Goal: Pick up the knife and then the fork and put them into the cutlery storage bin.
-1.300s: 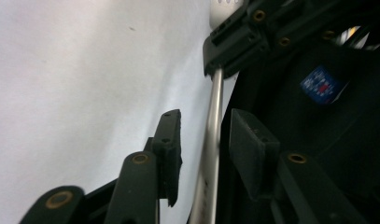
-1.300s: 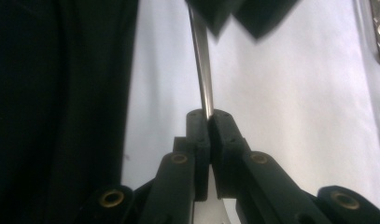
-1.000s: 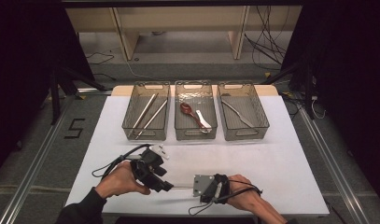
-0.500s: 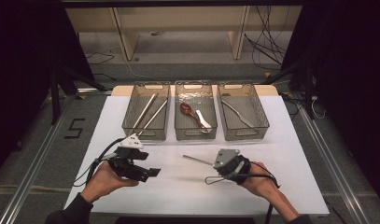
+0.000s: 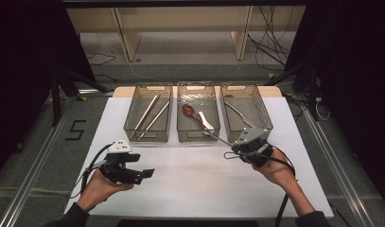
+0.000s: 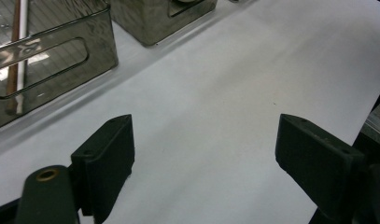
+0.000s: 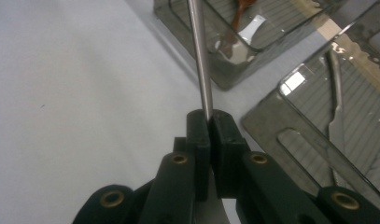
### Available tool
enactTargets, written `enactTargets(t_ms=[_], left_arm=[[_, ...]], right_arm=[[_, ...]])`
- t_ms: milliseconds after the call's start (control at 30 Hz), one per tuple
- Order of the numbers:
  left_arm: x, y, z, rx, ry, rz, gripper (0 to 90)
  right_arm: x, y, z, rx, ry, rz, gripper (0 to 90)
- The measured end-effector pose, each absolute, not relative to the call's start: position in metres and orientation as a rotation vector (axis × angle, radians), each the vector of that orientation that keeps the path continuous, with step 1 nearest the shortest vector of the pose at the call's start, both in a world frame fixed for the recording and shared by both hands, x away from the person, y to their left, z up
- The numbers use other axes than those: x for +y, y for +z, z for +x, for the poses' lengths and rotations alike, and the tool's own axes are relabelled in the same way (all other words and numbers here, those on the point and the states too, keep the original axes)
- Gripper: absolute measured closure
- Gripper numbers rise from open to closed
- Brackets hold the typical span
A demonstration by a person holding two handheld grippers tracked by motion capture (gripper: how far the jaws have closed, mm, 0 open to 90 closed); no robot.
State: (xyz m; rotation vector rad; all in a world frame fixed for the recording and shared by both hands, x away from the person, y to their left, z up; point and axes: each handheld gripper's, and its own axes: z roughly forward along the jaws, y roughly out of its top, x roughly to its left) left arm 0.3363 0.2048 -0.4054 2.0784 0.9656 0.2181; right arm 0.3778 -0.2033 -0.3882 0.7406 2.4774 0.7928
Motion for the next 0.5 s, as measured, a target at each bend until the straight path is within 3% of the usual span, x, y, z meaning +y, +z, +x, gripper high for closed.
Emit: enactTargets(t_ms=[500], left_arm=[[0.217, -0.408, 0.329, 0.987, 0.251, 2.017, 18.1]], right_arm=[[-0.219, -0.378, 0.4, 2.416, 0.812, 0.851, 87.4]])
